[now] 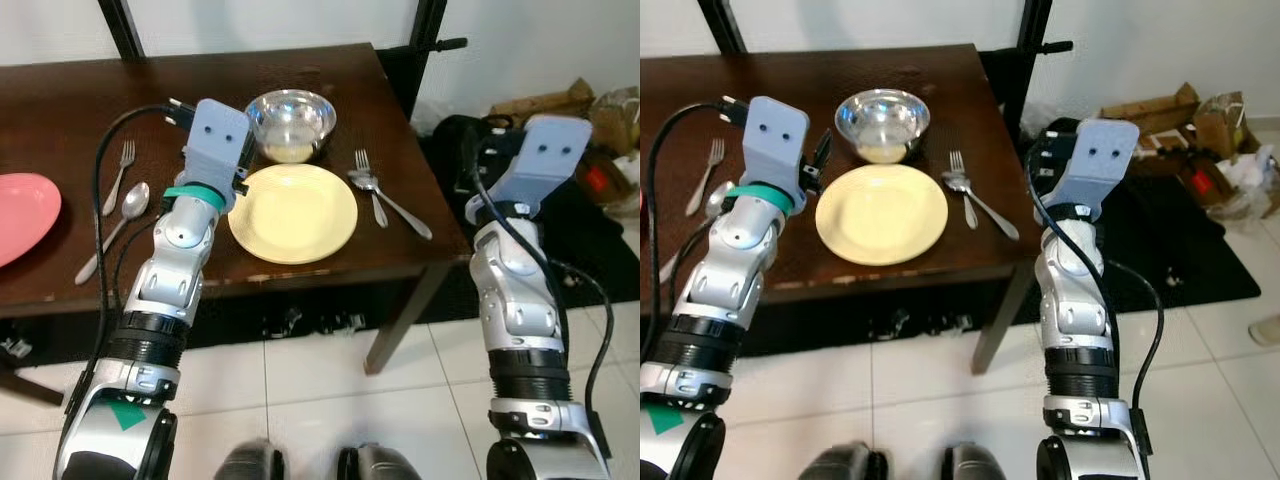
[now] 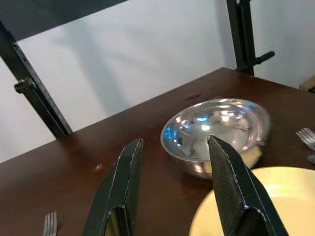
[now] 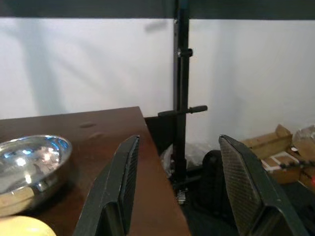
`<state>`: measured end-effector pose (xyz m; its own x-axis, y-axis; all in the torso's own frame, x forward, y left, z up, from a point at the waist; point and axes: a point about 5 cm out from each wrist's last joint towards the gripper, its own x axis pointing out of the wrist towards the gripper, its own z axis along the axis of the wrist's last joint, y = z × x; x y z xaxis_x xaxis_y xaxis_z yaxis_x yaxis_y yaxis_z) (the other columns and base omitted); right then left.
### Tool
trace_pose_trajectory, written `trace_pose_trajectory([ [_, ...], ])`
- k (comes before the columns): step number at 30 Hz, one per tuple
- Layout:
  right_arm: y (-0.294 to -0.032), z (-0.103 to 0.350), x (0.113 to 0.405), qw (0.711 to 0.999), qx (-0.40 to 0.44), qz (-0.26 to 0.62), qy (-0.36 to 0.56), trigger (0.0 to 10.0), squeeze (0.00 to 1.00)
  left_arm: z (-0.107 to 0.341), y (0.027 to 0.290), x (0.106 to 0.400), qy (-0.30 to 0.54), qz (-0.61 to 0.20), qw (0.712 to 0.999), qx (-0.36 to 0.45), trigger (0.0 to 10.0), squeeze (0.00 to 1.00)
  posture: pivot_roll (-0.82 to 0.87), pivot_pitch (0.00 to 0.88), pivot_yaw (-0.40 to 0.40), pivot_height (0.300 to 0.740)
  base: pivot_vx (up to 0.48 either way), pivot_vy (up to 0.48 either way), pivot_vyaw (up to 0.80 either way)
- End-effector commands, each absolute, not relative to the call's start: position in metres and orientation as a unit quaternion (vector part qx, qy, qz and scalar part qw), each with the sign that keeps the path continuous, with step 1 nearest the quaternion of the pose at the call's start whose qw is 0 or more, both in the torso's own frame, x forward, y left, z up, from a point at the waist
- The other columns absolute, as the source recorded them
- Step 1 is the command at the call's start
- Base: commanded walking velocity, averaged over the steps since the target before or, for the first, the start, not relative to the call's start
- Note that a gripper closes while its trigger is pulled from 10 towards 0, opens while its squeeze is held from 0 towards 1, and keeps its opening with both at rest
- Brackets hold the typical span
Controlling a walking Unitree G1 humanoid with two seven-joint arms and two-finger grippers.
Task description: Setting the table
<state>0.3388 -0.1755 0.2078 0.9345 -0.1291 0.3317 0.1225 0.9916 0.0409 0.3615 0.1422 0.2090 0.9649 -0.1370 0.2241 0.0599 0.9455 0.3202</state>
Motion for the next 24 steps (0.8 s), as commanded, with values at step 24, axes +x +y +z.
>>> trace_pose_trajectory([
  [24,-0.155,0.196,0.338,0.989,0.07,0.014,-0.13,10.0,0.0,0.152,0.153,0.359,0.013,-0.208,0.977,0.053,10.0,0.0,0.04,0.027,0.042,0.74,0.0,0.0,0.0],
])
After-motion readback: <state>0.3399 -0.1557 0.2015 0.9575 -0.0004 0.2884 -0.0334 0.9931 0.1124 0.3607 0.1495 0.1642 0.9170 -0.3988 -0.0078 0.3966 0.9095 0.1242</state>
